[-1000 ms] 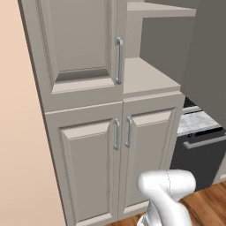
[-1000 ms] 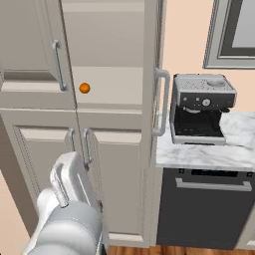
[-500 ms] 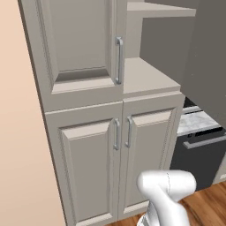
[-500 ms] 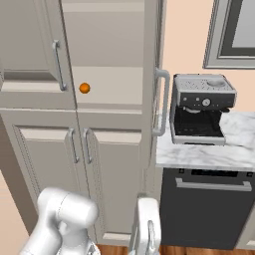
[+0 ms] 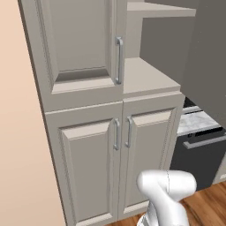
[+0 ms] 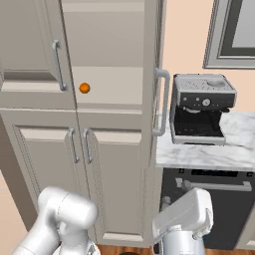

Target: Pick the tangerine from the counter and place it in the cabinet. Then close the cabinet.

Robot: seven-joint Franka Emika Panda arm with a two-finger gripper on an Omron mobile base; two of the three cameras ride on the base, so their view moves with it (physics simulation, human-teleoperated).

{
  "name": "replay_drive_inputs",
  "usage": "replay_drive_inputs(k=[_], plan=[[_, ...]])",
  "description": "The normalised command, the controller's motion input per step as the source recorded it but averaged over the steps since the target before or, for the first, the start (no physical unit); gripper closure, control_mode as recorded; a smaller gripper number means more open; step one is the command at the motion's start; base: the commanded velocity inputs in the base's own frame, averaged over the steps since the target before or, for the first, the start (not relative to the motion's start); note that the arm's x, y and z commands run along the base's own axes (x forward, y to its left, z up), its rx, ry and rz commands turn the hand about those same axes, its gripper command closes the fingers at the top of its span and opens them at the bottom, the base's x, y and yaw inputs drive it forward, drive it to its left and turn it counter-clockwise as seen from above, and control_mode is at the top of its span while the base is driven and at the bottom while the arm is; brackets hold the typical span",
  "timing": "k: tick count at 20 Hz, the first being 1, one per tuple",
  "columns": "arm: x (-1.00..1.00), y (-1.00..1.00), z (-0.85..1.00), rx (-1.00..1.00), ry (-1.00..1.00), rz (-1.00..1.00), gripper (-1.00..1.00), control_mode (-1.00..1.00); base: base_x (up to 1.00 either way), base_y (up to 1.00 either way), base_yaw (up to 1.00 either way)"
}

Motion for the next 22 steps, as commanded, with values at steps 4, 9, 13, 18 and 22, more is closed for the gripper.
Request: replay_drive_inputs(k=[4, 9, 13, 18, 22], plan=[[0.67, -0.44, -0.33, 0.26, -0.01, 0.02, -1.0, -1.0, 0.0, 0.0, 0.0], [0.57, -0.22, -0.2, 0.13, 0.0, 0.11, -1.0, -1.0, 0.0, 0.0, 0.0], [0.41, 0.0, -0.03, 0.0, 0.0, 0.21, -1.0, -1.0, 0.0, 0.0, 0.0], [0.4, 0.03, 0.0, 0.0, 0.0, 0.17, -1.0, -1.0, 0.0, 0.0, 0.0], [0.51, 0.0, 0.0, 0.0, 0.0, 0.14, -1.0, -1.0, 0.0, 0.0, 0.0]])
